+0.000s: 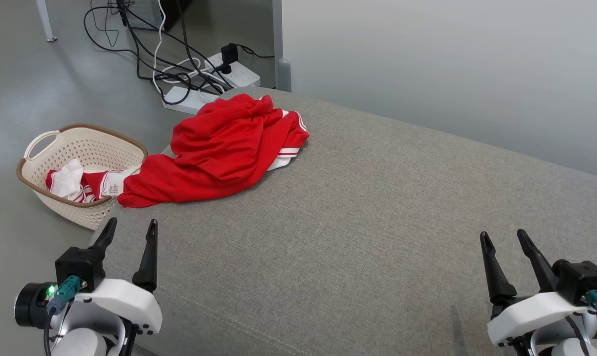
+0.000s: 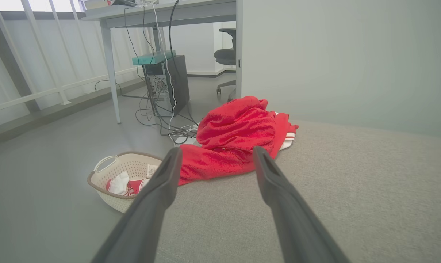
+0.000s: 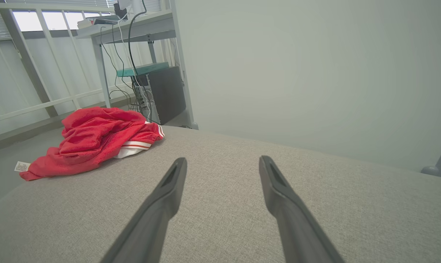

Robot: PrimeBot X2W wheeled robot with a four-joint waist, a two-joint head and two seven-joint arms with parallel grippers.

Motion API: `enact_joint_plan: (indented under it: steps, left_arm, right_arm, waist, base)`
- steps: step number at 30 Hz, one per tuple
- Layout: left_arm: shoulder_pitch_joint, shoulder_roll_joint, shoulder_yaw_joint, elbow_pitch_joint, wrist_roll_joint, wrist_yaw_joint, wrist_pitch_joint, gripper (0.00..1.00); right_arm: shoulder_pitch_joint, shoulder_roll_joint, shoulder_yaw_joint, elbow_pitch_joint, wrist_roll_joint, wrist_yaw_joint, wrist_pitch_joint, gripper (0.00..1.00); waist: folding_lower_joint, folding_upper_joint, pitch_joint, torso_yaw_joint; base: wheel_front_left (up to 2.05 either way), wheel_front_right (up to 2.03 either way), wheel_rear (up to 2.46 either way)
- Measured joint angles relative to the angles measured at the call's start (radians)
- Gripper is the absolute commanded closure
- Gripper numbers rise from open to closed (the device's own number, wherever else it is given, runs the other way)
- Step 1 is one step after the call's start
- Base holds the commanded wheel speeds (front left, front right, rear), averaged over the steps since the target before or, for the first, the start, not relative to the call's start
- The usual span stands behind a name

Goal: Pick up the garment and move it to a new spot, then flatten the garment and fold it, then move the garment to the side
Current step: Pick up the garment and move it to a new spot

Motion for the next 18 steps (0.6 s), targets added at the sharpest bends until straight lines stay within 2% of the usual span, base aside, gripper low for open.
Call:
enact_joint_plan:
  steps: [4, 8, 13, 18]
  left_arm:
    - [-0.038, 0.006, -0.006, -0.024, -0.004, -0.013, 0.007, 0.00]
    - [-0.146, 0.026, -0.009, -0.053, -0.004, -0.031, 0.047, 0.00]
    - [-0.359, 0.053, -0.024, -0.046, -0.016, -0.065, 0.219, 0.00]
    - [-0.532, 0.068, -0.018, 0.074, -0.053, -0.101, 0.335, 0.00]
  right_arm:
    - [0.000, -0.004, -0.001, -0.004, 0.000, 0.000, 0.000, 0.00]
    - [-0.006, -0.009, -0.003, -0.025, -0.002, 0.000, 0.003, 0.00]
    - [-0.038, -0.020, -0.005, -0.070, -0.011, 0.000, 0.016, 0.00]
    - [-0.066, -0.034, 0.005, -0.122, -0.012, 0.000, 0.034, 0.00]
  waist:
    - [0.0000, 0.0000, 0.009, 0.001]
    - [0.0000, 0.0000, 0.027, -0.003]
    - [0.0000, 0.0000, 0.067, -0.036]
    - [0.0000, 0.0000, 0.112, -0.093]
  base:
    - [0.00, 0.00, 0.00]
    - [0.00, 0.00, 0.00]
    - [0.00, 0.00, 0.00]
    - [0.00, 0.00, 0.00]
